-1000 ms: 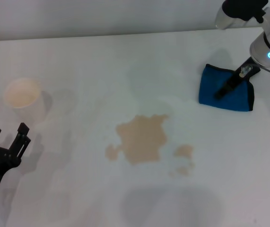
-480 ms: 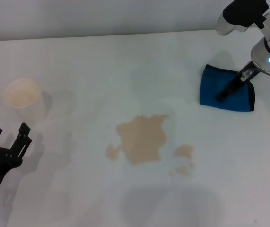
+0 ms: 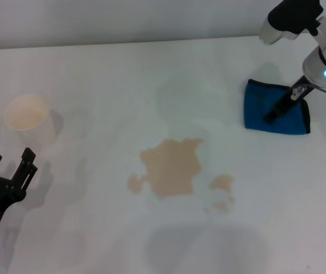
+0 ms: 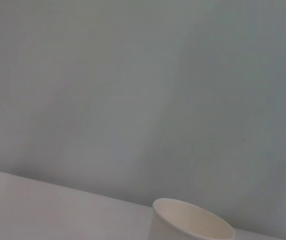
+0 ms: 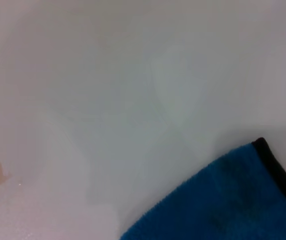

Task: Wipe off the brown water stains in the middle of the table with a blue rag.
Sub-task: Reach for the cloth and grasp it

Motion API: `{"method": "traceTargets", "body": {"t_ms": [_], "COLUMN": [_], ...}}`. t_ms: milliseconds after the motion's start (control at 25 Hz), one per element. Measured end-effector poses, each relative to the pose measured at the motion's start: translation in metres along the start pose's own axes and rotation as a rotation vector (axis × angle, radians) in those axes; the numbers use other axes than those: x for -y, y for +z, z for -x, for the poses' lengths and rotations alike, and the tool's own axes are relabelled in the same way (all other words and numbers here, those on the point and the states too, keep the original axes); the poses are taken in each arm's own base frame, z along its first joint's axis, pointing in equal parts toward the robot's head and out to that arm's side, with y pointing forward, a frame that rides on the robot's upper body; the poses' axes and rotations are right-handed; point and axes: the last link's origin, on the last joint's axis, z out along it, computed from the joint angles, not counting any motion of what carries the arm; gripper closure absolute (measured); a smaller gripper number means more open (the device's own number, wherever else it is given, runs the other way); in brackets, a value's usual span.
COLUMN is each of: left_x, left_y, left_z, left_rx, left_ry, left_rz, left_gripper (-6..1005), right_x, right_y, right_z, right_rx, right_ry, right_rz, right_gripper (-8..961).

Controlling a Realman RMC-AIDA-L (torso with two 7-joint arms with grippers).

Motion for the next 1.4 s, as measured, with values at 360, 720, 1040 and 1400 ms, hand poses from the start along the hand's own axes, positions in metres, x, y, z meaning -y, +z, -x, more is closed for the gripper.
{"method": "traceTargets", "body": {"t_ms": [360, 720, 1040, 1400], "left_x": [0.001, 0.002, 0.003, 0.005], "left_y": [0.000, -0.001, -0.001, -0.003], "left_z": [0.000, -0.001, -0.001, -0.001], "left_rx": [0.000, 0.000, -0.001, -0.001], "left_ry": [0.001, 0.005, 0.004, -0.014], "left_rz": [-0.001, -0.002, -0.003, -0.008], "left_gripper": [214, 214, 213, 213], "right_x": [-0.002, -0.004, -0.006, -0.012], "right_y": [0.000, -0.001, -0.001, -0.001], "right_z": [-0.001, -0.001, 0.000, 0.005], "right_rx": [-0.011, -0.023, -0.025, -0.003], "right_ry": [-0.001, -0.005, -0.009, -0.030], "right_rz": [0.011, 0.023, 0.030, 0.033], "right_gripper": [507, 707, 928, 945]}}
